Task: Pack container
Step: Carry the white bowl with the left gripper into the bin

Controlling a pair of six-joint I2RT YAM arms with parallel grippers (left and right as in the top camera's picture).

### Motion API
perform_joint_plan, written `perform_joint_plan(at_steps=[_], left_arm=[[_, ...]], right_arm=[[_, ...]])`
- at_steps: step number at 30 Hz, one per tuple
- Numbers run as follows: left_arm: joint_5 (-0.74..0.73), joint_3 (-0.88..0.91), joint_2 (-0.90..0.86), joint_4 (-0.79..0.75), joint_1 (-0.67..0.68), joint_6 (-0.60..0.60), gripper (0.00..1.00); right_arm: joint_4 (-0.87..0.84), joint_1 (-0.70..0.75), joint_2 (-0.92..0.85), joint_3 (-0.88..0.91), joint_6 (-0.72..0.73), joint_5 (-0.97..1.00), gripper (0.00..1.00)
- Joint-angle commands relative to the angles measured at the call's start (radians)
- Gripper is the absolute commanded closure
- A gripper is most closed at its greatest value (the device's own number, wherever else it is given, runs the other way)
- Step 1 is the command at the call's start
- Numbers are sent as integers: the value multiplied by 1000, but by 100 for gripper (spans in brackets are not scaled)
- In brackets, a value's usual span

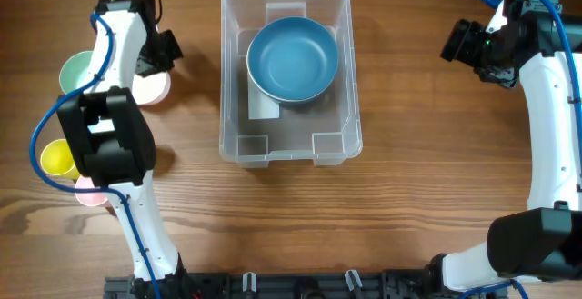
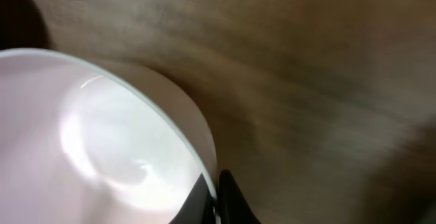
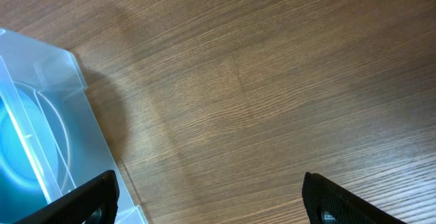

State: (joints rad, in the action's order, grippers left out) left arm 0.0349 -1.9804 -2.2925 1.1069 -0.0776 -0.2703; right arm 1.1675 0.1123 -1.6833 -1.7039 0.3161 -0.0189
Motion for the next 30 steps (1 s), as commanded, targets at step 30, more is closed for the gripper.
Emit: perform_joint_plan(at_steps=[30], left_arm=[[-101, -25, 133, 169, 899, -102, 96]], right_arm=[[17, 26, -11, 14, 2, 63, 13]])
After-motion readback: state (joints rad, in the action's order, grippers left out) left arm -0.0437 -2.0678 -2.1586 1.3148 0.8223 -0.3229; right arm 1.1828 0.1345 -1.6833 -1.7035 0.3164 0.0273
